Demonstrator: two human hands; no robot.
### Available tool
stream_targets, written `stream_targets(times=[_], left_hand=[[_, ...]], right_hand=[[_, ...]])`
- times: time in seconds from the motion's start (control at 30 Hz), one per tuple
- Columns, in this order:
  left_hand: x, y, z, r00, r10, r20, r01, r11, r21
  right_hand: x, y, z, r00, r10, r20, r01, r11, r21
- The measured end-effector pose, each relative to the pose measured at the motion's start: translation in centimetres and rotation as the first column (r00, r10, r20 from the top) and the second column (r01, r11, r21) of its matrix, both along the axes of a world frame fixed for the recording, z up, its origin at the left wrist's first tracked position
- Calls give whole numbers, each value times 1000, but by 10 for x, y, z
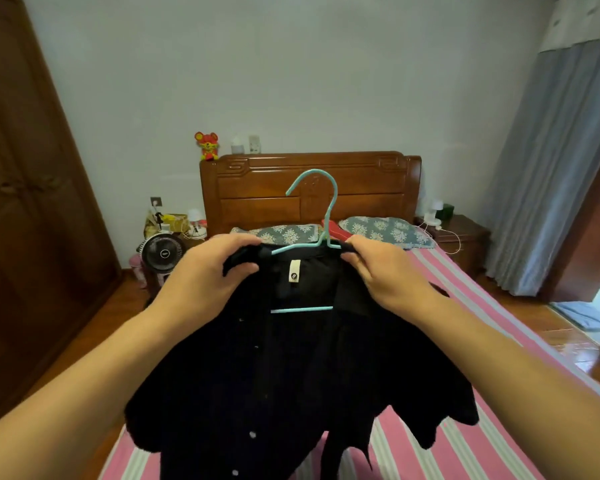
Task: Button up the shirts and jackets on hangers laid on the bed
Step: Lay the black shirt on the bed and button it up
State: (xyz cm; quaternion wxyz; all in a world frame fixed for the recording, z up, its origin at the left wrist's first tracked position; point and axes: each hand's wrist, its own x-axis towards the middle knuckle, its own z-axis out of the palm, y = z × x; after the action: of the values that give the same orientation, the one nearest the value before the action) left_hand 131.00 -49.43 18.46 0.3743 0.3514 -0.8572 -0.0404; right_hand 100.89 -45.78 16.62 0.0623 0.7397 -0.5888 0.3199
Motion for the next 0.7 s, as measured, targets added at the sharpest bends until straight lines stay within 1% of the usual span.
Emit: stream_targets(times=[0.07, 0.13, 0.2, 0.23, 0.27, 0.3, 0.33, 0.37, 0.4, 0.43, 0.5, 0.57, 0.63, 0.67, 0.7], left_hand=[[14, 1, -13, 987, 147, 70, -144, 989, -36], [23, 6, -30, 953, 263, 148, -266, 964, -1], [20, 14, -45, 945, 269, 187, -293, 949, 113], [16, 17, -50, 950, 255, 178, -284, 945, 165], [13, 18, -54, 954, 249, 166, -280, 939, 201], [10, 20, -58, 953, 252, 166, -282, 939, 196], [8, 24, -60, 951, 257, 171, -282, 949, 139], [7, 27, -62, 952, 261, 160, -273, 961, 52], [6, 30, -61, 958, 258, 124, -255, 966, -39], [4, 33, -56, 965, 250, 72, -240, 963, -124], [-1, 36, -36, 963, 270, 14, -259, 938, -231], [-7, 37, -11, 923, 384, 23, -360, 883, -302], [-12, 37, 5, 876, 481, 37, -438, 826, -354], [-14, 35, 6, 858, 507, 77, -456, 823, -340], [-15, 31, 4, 848, 513, 131, -462, 839, -288]], right_hand=[[-17, -4, -6, 988, -118, 97, 124, 991, -52], [-27, -3, -15, 975, -176, 138, 190, 977, -99], [-23, 1, -25, 979, -148, 139, 167, 977, -135], [-17, 5, -29, 984, -108, 141, 128, 981, -147], [-11, 11, -34, 986, -71, 148, 94, 983, -156], [-6, 17, -37, 986, -51, 157, 78, 982, -171], [-3, 23, -39, 984, -51, 168, 84, 977, -196], [-1, 29, -39, 982, -64, 179, 106, 967, -231], [-1, 36, -35, 978, -81, 191, 132, 954, -271], [-2, 43, -27, 976, -92, 199, 151, 939, -308], [-4, 53, -2, 977, -89, 192, 155, 919, -361], [-9, 57, 26, 980, -90, 178, 153, 911, -384], [-16, 55, 42, 977, -139, 163, 193, 901, -388], [-18, 54, 45, 973, -176, 148, 221, 895, -387], [-20, 53, 44, 968, -213, 133, 248, 891, -381]])
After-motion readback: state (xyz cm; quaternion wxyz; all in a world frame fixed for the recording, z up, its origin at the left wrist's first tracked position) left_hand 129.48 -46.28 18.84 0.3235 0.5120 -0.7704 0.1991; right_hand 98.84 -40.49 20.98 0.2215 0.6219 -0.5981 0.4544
